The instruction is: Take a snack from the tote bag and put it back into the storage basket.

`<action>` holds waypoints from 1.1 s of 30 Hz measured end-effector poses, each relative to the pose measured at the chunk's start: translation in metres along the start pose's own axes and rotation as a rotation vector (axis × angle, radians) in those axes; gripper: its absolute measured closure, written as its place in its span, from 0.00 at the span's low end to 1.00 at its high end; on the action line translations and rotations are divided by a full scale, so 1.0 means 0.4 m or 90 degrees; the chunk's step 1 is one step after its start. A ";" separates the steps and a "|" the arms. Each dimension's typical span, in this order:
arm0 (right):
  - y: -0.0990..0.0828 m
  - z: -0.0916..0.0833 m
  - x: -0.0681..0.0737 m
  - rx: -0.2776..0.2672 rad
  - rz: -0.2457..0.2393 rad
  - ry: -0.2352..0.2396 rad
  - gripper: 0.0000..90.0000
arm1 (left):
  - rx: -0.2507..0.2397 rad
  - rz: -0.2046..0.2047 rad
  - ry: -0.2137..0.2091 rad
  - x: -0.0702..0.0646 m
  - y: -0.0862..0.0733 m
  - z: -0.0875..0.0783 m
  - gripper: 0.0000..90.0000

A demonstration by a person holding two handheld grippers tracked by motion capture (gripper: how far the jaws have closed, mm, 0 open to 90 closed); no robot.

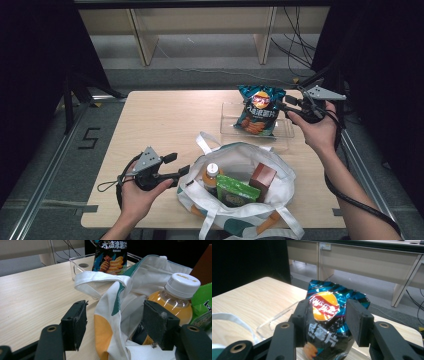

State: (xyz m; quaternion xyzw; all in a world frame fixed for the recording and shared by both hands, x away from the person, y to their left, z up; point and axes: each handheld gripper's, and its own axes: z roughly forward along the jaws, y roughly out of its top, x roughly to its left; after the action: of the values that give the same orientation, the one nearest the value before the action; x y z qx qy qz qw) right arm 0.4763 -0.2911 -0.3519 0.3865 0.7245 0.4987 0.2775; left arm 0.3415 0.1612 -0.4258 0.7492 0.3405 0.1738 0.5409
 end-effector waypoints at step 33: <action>-0.095 -0.221 0.146 0.004 -0.010 0.131 0.55 | -0.002 0.003 0.004 0.000 0.003 -0.007 0.40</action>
State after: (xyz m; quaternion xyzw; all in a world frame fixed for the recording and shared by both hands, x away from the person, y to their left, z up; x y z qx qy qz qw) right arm 0.3639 -0.2947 -0.3577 0.3284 0.7537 0.5315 0.2040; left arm 0.3401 0.1631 -0.4237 0.7487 0.3402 0.1780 0.5404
